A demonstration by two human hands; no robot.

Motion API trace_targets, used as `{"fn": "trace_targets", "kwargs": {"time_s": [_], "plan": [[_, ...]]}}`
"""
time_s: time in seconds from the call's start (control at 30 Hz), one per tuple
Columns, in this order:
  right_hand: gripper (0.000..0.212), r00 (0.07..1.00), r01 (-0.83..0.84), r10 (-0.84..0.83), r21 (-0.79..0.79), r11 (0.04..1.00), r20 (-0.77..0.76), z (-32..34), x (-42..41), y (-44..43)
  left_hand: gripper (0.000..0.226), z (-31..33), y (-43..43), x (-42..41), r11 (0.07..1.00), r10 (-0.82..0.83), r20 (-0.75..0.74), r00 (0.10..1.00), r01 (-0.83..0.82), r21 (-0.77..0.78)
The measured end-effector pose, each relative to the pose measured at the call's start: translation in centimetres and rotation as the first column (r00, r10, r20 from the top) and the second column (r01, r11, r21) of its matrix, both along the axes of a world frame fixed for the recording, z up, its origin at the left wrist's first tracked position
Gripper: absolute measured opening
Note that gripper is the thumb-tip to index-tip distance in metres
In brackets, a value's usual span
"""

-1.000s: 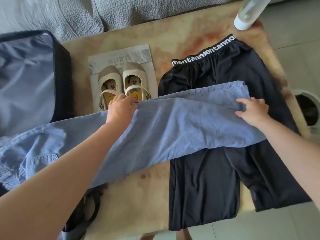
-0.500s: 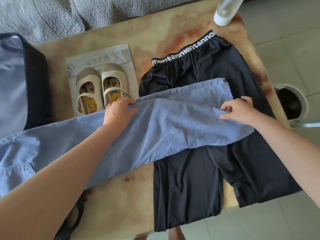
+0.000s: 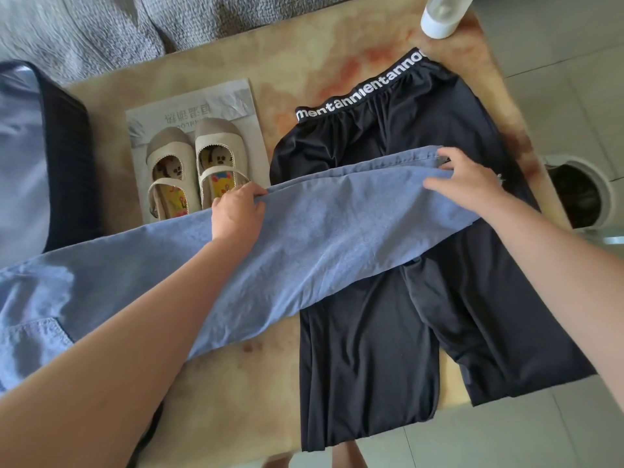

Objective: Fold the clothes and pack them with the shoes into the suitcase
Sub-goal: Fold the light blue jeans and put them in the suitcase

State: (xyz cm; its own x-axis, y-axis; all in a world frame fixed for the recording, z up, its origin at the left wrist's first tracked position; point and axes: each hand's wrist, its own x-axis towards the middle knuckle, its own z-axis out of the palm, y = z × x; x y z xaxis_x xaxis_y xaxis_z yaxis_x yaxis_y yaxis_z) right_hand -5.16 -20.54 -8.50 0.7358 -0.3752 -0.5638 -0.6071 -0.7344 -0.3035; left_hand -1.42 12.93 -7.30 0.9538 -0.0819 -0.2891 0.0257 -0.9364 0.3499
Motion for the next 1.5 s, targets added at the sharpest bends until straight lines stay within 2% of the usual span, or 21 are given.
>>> {"fn": "trace_targets", "kwargs": {"time_s": [0.07, 0.2, 0.3, 0.37, 0.43, 0.47, 0.53, 0.63, 0.7, 0.77, 0.83, 0.9, 1.0, 1.1, 1.17, 1.27, 1.37, 1.43, 1.5], "plan": [[0.042, 0.997, 0.061, -0.063, -0.051, 0.997, -0.042, -0.4, 0.6, -1.2, 0.025, 0.1, -0.1, 0.0, 1.0, 0.02, 0.006, 1.0, -0.019, -0.015], [0.066, 0.977, 0.171, -0.19, -0.168, 0.971, -0.099, -1.0, 0.5, -3.3, 0.024, 0.0, -0.1, 0.2, 1.0, 0.024, -0.008, 1.0, -0.024, 0.005], [0.07, 0.962, 0.23, -0.252, -0.187, 0.955, -0.108, -1.0, 0.2, -4.0, 0.024, 0.1, -0.2, 0.2, 1.0, 0.024, -0.039, 0.999, -0.023, 0.017], [0.055, 0.942, 0.334, -0.334, -0.025, 0.942, -0.02, -1.0, 0.2, -4.4, 0.024, 0.0, 0.0, 0.3, 1.0, 0.025, -0.055, 0.998, -0.025, 0.006], [0.035, 0.885, 0.427, -0.455, 0.214, 0.878, 0.099, -0.5, -0.1, -4.7, 0.023, 0.1, 0.2, 0.4, 0.999, 0.03, -0.058, 0.998, -0.03, -0.01], [0.033, 0.853, 0.435, -0.489, 0.27, 0.859, 0.182, -0.2, -0.3, -4.7, 0.023, 0.1, 0.3, 0.5, 0.999, 0.037, -0.054, 0.998, -0.038, -0.022], [0.033, 0.781, 0.429, -0.521, 0.31, 0.848, 0.344, 0.0, -0.7, -4.8, 0.023, 0.2, 0.5, 0.6, 0.998, 0.055, -0.035, 0.998, -0.057, -0.04], [0.033, 0.75, 0.409, -0.504, 0.298, 0.862, 0.429, -0.4, -0.3, -3.8, 0.024, -0.1, 0.7, 0.8, 0.997, 0.067, 0.013, 0.998, -0.067, -0.033], [0.044, 0.745, 0.443, -0.536, 0.306, 0.843, 0.397, -1.2, 0.2, -3.5, 0.028, -0.5, 0.7, 1.0, 0.998, 0.07, 0.052, 0.996, -0.07, 0.003], [0.048, 0.791, 0.463, -0.542, 0.303, 0.833, 0.283, -2.3, 0.4, -3.6, 0.032, -0.6, 0.8, 1.1, 0.997, 0.053, 0.033, 0.998, -0.055, 0.047], [0.039, 0.862, 0.427, -0.469, 0.223, 0.876, 0.194, -3.3, 0.1, -4.1, 0.034, -0.7, 0.9, 1.3, 0.996, 0.011, -0.025, 1.0, -0.009, 0.086], [0.033, 0.911, 0.375, -0.388, 0.115, 0.92, 0.139, -3.7, -0.4, -4.3, 0.034, -0.8, 1.1, 1.4, 0.989, -0.044, -0.014, 0.999, 0.045, 0.138], [0.047, 0.944, 0.326, -0.328, 0.042, 0.944, 0.041, -3.8, -1.0, -4.3, 0.031, -0.9, 1.0, 1.3, 0.971, -0.14, -0.012, 0.99, 0.139, 0.192], [0.041, 0.952, 0.306, -0.306, -0.022, 0.952, 0.012, -3.8, -1.9, -4.4, 0.03, -1.1, 0.9, 1.2, 0.975, -0.114, -0.019, 0.993, 0.116, 0.187], [0.028, 0.939, 0.344, -0.345, 0.044, 0.938, 0.013, -3.9, -2.6, -4.5, 0.029, -1.2, 0.9, 1.2, 0.984, -0.082, -0.009, 0.997, 0.082, 0.161], [0.023, 0.901, 0.403, -0.413, 0.097, 0.91, 0.133, -4.0, -3.4, -5.4, 0.029, -1.2, 0.7, 0.9, 0.988, -0.058, 0.03, 0.998, 0.053, 0.144], [0.02, 0.799, 0.503, -0.538, 0.191, 0.843, 0.269, -3.4, -4.9, -4.8, 0.036, -1.1, 0.4, 0.0, 0.996, -0.007, 0.158, 0.987, -0.007, 0.086], [0.021, 0.728, 0.612, -0.652, 0.23, 0.757, 0.209, -3.9, -6.5, -4.1, 0.04, -0.9, 0.3, -0.6, 0.998, -0.019, 0.195, 0.981, 0.007, 0.062], [0.016, 0.645, 0.722, -0.759, 0.258, 0.642, 0.082, -4.8, -8.2, -3.1, 0.04, -0.9, 0.4, -1.6, 0.994, -0.095, 0.184, 0.978, 0.085, 0.064]]}}
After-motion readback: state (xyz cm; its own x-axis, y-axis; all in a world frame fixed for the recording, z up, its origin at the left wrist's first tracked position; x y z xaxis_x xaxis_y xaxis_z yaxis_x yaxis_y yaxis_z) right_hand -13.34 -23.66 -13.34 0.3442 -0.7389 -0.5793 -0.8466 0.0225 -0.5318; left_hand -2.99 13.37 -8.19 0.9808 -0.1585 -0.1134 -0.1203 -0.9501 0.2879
